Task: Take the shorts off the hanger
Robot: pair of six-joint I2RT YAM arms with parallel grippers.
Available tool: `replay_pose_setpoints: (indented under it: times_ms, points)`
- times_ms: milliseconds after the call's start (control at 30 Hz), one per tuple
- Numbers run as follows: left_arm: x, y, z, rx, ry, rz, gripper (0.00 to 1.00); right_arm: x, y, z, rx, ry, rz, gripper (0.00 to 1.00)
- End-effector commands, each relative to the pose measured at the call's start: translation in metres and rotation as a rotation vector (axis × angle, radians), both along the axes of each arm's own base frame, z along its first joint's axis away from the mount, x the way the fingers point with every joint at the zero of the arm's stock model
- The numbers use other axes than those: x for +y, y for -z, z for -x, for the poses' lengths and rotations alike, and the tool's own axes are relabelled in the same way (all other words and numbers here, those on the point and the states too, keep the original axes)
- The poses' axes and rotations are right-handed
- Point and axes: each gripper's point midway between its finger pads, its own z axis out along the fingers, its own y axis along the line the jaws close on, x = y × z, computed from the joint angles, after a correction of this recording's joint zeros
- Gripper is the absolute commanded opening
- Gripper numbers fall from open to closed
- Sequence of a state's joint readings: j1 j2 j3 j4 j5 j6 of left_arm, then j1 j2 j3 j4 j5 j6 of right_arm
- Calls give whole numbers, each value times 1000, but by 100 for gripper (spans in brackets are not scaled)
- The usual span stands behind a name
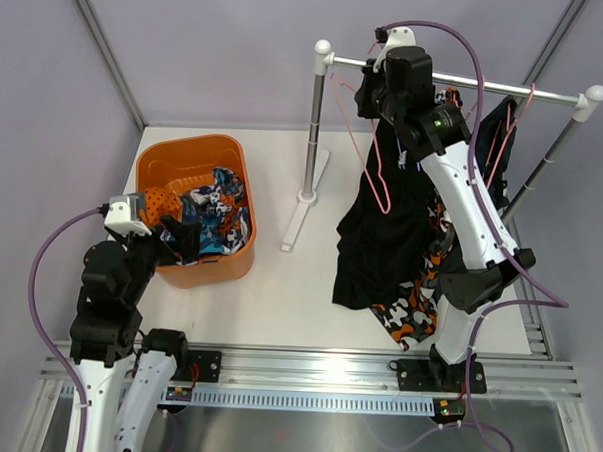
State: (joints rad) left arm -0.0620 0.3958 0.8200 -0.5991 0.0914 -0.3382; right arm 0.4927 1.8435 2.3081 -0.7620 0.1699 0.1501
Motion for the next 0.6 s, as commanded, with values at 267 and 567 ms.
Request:
replay_pose_setpoints:
  times_ms: [267, 567]
  points:
    - [4, 2, 3, -21, -12, -28, 99, 8, 22, -2, 63, 7, -48, 0]
    - [3, 6, 4, -14, -9, -32, 99, 11, 37, 8, 91, -3, -59, 4]
